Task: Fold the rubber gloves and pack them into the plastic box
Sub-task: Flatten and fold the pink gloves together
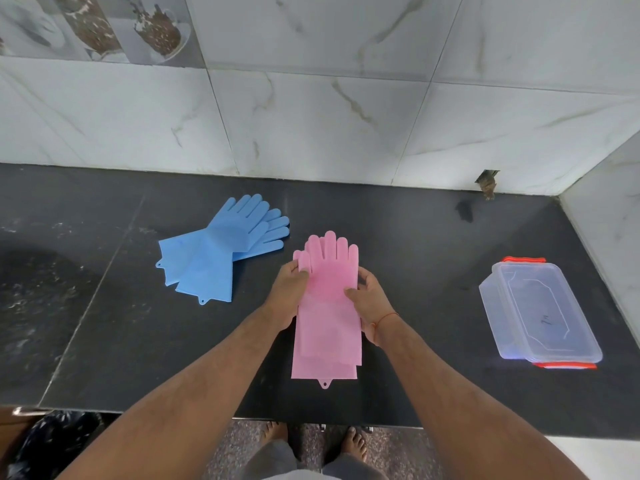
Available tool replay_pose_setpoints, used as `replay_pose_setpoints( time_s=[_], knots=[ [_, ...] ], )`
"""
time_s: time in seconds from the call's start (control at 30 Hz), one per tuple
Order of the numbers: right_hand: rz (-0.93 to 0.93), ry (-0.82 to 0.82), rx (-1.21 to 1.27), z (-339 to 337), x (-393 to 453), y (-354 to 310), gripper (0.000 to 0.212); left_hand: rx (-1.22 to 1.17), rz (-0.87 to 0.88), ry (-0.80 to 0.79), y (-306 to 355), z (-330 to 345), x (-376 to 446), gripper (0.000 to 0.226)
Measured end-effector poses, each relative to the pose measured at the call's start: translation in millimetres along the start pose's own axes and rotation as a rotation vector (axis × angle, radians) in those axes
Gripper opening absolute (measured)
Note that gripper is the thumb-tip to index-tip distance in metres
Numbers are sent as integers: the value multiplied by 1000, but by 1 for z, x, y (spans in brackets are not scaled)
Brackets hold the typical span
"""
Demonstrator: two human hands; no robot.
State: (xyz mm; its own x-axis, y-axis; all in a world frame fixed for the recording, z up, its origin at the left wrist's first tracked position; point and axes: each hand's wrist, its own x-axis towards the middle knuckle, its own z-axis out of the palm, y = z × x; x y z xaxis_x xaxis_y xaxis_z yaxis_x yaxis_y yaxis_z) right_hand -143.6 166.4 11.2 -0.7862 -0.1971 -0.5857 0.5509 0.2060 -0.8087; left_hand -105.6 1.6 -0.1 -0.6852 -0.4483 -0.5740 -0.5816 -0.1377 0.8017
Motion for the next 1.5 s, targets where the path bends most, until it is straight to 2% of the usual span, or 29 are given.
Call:
replay_pose_setpoints(
  time_s=[0.1,0.27,0.37,0.43,0.53,0.73,0.87,1.13,1.33,1.5],
  knots=[
    [18,40,-25,-5,0,9,52,-31,-14,-47,-2,-6,-11,46],
    [42,50,-198,-15,-12,20,74,6,-39,-102,-17,-26,-40,68],
    [132,28,-177,-25,-26,32,79,-12,-85,-161,-46,-36,-60,72],
    [186,-2,-155,-30,-36,43,77,29,-112,-179,-69,-41,-71,68],
    [170,-8,-140,-33,-44,59,71,120,-111,-159,-92,-44,-78,51],
    [20,68,-333,-23,-44,75,51,436,56,-61,-103,-45,-79,22],
    [-41,89,-451,-17,-43,79,50,523,119,-38,-100,-42,-81,22],
    [-118,78,-549,-16,-48,83,62,455,110,-32,-107,-47,-83,7],
    [-142,58,-595,-14,-54,82,62,432,91,-53,-116,-50,-91,10],
    [-154,69,-609,-17,-56,82,60,526,163,-51,-116,-52,-93,16]
  ],
)
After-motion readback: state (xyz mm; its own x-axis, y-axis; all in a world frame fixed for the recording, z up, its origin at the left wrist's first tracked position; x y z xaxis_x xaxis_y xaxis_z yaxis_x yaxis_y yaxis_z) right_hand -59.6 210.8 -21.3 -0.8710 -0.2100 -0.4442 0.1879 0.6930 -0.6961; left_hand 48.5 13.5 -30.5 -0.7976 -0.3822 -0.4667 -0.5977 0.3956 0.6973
